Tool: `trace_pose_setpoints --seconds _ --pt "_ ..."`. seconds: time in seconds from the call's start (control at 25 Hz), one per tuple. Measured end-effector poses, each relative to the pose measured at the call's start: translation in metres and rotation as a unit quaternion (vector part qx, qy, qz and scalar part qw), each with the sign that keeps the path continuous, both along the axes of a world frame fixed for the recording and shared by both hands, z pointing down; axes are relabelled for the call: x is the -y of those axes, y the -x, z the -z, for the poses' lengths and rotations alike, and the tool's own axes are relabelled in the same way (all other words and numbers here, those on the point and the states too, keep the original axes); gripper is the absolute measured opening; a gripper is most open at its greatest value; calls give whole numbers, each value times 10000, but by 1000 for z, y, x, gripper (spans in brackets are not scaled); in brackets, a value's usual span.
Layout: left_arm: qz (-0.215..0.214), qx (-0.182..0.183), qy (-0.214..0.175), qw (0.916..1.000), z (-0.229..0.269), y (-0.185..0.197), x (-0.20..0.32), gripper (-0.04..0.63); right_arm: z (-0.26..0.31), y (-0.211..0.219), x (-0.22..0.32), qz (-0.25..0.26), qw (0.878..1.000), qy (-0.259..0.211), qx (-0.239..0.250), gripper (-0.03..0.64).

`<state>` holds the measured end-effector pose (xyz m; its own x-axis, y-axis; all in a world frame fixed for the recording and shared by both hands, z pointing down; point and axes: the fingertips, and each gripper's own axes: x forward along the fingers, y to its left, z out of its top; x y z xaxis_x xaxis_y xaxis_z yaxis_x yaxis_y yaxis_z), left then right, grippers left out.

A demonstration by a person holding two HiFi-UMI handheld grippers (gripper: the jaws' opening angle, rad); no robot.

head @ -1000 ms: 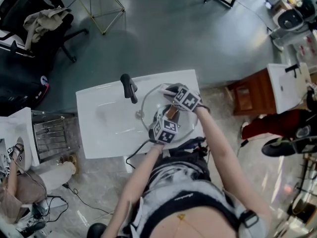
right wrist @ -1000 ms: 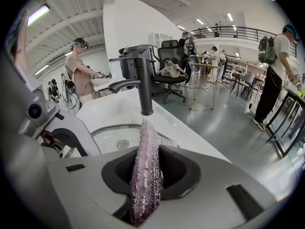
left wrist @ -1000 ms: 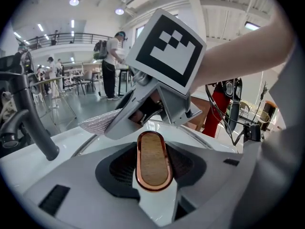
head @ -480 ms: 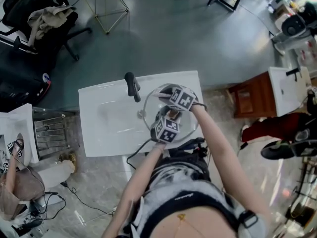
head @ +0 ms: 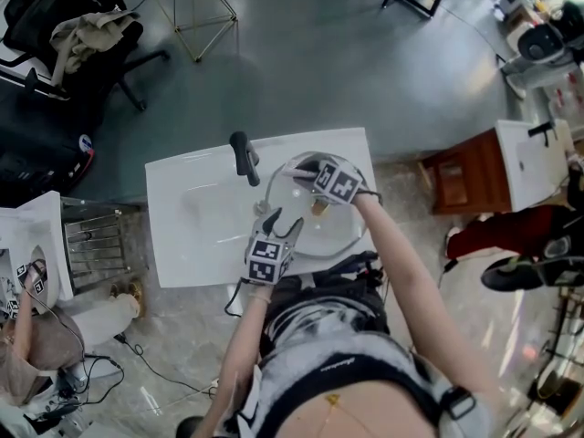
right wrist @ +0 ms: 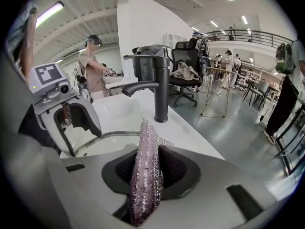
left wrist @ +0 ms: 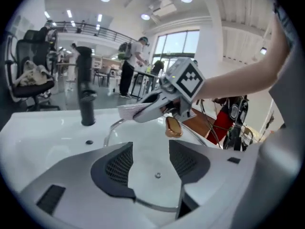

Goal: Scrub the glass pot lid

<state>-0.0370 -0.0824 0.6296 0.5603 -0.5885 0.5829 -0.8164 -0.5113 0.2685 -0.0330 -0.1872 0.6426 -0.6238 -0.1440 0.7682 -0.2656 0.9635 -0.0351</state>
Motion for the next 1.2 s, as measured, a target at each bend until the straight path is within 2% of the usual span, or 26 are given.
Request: trace_pose_setpoints --seconds 0.16,0.36,0.52,0.64,0.72,0.96,1.2 --pt "854 -298 434 9950 -17 48 -5 250 0 0 -1 -11 10000 35 40 94" --pt "1306 -597 865 9859 -35 73 -13 250 -1 1 2 9 10000 -56 -53 94" --pt "1252 -1009 1239 9792 -46 69 -24 250 -1 0 2 24 9999 -71 -79 94" --pt "1120 -1743 1629 9647 -52 54 -29 250 -3 0 2 23 9999 -63 -102 94" --pt "1001 -2007 1769 9583 -55 48 -27 221 -4 1 1 28 9999 -50 -131 94" --pt "889 -2476 2087 9419 -52 46 -22 163 -3 2 -1 16 9999 -2 -159 94" --pt "882 -2400 2118 9433 -53 46 -23 158 -6 2 -1 18 9992 -63 -403 94"
